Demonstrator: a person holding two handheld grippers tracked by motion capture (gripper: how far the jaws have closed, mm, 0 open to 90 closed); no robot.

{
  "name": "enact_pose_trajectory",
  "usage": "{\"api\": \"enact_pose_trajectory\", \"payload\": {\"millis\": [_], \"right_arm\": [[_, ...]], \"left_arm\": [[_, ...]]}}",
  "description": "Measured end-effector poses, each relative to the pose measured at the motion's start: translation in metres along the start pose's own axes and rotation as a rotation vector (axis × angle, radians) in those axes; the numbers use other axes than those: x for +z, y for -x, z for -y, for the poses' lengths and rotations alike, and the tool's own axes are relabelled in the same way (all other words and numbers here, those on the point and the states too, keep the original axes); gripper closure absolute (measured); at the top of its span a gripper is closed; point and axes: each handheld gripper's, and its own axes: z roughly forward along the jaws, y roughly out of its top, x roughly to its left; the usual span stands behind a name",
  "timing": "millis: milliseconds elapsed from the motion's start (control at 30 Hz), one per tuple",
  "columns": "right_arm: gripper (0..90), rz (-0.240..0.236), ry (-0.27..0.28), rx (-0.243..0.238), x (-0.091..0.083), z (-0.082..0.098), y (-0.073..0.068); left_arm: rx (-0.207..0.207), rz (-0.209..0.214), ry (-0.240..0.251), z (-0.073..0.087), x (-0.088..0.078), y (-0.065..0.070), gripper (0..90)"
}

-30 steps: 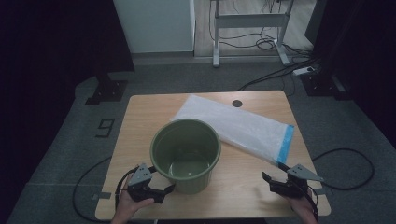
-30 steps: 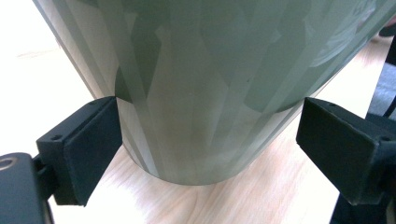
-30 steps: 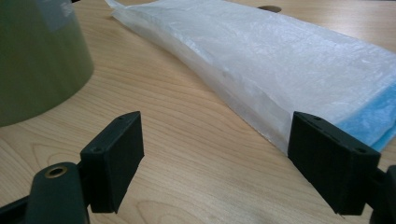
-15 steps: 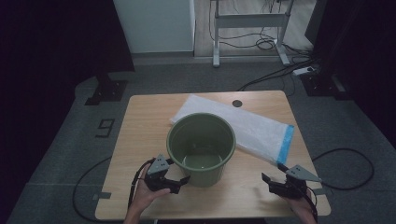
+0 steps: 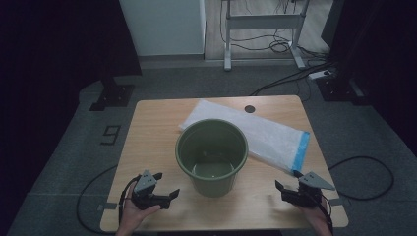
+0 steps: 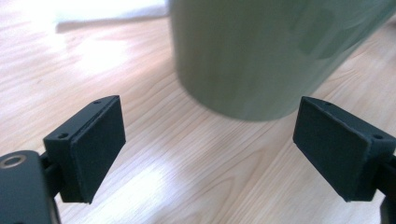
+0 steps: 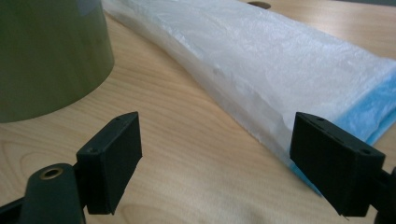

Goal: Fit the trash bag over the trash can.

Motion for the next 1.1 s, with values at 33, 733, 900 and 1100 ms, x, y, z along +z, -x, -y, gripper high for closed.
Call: {"api": "enact_pose_trajectory", "payload": {"millis": [33,733,900,1100], "right_arm": [[16.5,0.000,-0.001,-0.010,0.002,-0.003,-0.001],[35.5,-0.023,-0.176,-0.101,0.123,-0.052,-0.017],[52.1,0.001,-0.211,-0.077,0.132,-0.049,-0.016],[81.3,-0.001,-0.243,-0.051,0.133,-0.047,-0.011]], "left_arm": [[-0.007,-0.005,-0.002,0.002,-0.001,-0.002,9.2],[-0.072,-0.068,-0.030,0.025,-0.001,-0.016,12.3],[-0.066,-0.081,-0.057,0.031,-0.001,-0.015,12.3],[-0.099,-0.081,-0.065,0.039,-0.003,-0.021,12.6]]}}
